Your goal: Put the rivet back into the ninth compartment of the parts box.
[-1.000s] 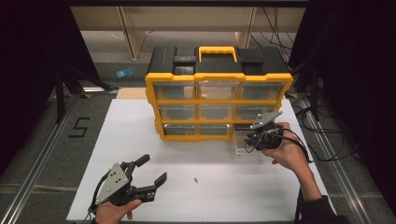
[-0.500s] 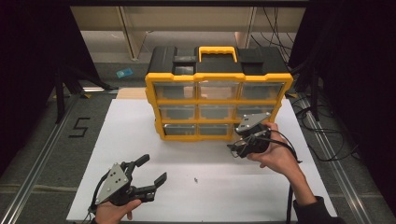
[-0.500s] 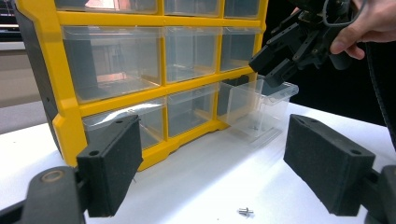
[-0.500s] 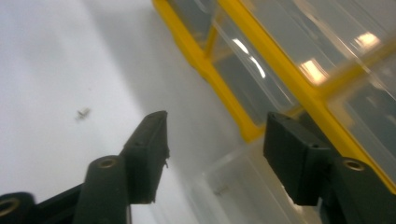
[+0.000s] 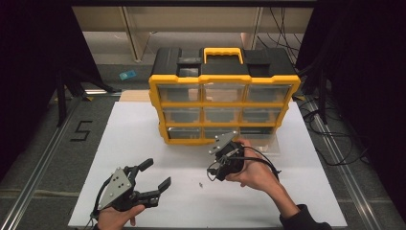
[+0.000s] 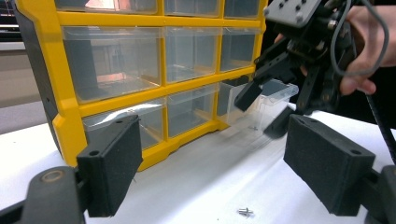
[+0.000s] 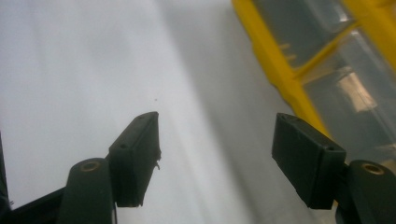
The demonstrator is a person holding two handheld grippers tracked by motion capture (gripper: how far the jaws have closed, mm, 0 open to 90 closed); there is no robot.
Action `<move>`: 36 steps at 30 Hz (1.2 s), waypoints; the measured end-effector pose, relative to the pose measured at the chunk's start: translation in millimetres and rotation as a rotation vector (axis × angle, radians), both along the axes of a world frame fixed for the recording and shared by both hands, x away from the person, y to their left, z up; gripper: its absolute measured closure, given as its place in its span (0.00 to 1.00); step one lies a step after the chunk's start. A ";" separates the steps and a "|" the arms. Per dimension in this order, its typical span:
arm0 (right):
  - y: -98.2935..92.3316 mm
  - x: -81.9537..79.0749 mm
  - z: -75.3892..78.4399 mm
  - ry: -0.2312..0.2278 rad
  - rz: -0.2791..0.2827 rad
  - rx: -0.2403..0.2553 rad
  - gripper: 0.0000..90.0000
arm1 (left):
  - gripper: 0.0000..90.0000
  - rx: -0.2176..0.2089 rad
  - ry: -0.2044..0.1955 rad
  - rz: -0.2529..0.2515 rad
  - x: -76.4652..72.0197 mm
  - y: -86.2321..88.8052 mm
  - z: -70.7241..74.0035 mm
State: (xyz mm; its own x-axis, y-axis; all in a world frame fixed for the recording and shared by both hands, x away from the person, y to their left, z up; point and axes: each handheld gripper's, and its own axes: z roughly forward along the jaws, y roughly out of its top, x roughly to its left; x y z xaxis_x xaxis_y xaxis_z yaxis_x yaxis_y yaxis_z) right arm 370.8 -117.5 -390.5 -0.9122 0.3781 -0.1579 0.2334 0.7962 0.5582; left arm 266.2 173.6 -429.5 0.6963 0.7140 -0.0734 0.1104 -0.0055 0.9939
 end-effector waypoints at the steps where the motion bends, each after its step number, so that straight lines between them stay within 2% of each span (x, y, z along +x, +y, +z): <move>1: 0.0 0.0 0.0 0.000 0.000 0.000 0.35 | 0.21 0.000 0.000 0.000 0.0 0.0 0.0; 5: 11.4 -1.9 -8.1 0.023 0.016 -0.016 0.35 | 0.21 0.001 -0.001 0.000 0.0 -0.1 0.0; 7: 19.9 -3.6 -15.5 0.059 0.035 -0.035 0.35 | 0.21 0.001 -0.001 0.001 0.0 0.1 0.0; 10: 25.6 -4.3 -21.3 0.075 0.039 -0.048 0.35 | 0.21 0.001 -0.002 0.001 0.0 0.4 0.1; 13: 36.3 -5.5 -36.2 0.116 0.029 -0.105 0.35 | 0.21 0.001 -0.002 0.000 -0.1 0.1 0.1; 14: 38.2 -5.2 -39.7 0.125 0.038 -0.109 0.36 | 0.21 0.001 -0.002 0.001 0.0 0.2 0.1; 15: 38.2 -5.2 -39.7 0.125 0.038 -0.109 0.36 | 0.21 0.001 -0.003 0.001 0.0 0.3 0.1; 17: 43.8 -5.4 -46.6 0.147 0.044 -0.146 0.37 | 0.21 0.003 -0.002 0.001 0.1 0.6 0.1; 18: 45.0 -5.2 -48.3 0.144 0.050 -0.155 0.38 | 0.21 0.003 -0.002 0.001 0.1 0.6 0.1; 19: 46.5 -5.4 -49.6 0.160 0.052 -0.162 0.39 | 0.21 0.002 -0.002 0.001 0.1 0.4 0.1; 24: 50.2 -4.8 -55.0 0.169 0.044 -0.167 0.44 | 0.21 0.002 -0.002 0.001 0.0 0.5 0.0; 25: 50.5 -1.6 -58.3 0.154 0.071 -0.194 0.47 | 0.21 0.001 -0.002 0.001 0.0 0.3 0.1; 26: 52.3 -2.8 -59.7 0.179 0.054 -0.190 0.49 | 0.21 0.001 -0.002 0.000 -0.1 0.1 0.0; 27: 53.3 -2.4 -61.4 0.188 0.063 -0.183 0.50 | 0.21 0.001 -0.002 0.000 -0.1 0.1 0.0; 29: 53.9 -2.2 -62.8 0.197 0.052 -0.189 0.52 | 0.21 0.001 -0.001 0.001 -0.1 0.2 -0.1; 31: 56.1 -1.9 -66.3 0.211 0.054 -0.194 0.59 | 0.21 0.001 -0.002 0.001 -0.1 0.4 0.0; 36: 54.0 1.8 -69.3 0.191 0.083 -0.223 0.66 | 0.21 0.000 -0.004 0.000 -0.2 0.5 0.2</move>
